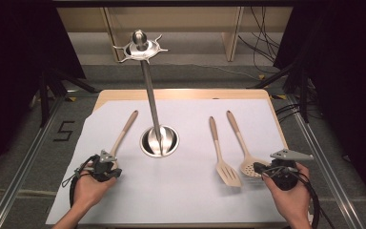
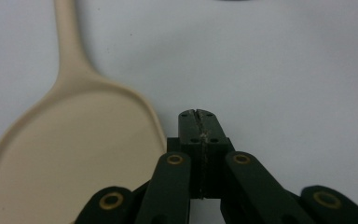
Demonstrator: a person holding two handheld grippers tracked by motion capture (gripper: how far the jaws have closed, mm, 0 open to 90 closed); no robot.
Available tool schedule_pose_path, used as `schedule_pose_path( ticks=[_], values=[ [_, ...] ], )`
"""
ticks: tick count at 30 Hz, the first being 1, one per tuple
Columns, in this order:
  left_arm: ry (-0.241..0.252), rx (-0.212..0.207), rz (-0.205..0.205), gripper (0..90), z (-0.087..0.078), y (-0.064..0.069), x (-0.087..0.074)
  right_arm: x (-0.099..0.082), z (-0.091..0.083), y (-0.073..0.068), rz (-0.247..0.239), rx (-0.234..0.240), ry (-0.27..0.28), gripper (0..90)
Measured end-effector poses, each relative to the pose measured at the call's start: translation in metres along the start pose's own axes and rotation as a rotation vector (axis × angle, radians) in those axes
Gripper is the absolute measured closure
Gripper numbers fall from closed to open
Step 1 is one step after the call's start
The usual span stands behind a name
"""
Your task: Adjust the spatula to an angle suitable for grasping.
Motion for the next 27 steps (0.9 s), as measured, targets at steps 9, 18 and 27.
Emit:
schedule_pose_path(
  ticks=[9,18,27],
  values=[
    [0.066,0.045,-0.060,86.9,-0.013,-0.010,-0.005,0.001,-0.001,0.004,-0.016,-0.023,0.011,86.5],
    [-0.022,0.067,0.041,61.3,0.006,-0.046,0.043,0.001,-0.002,0.000,0.028,-0.020,0.011,84.8],
    [-0.186,-0.004,0.040,54.8,0.049,-0.067,0.072,0.001,-0.002,0.007,0.009,-0.019,0.018,83.8]
  ],
)
Point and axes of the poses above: each handheld gripper's, and its own axes: z roughly forward along the jaws, x roughly out of its top, y roughly to its right, the point moved 8 cm from there along z, roughly forward along the jaws, and after that the axes turned 1 degree about y, right-handed, at the moved point
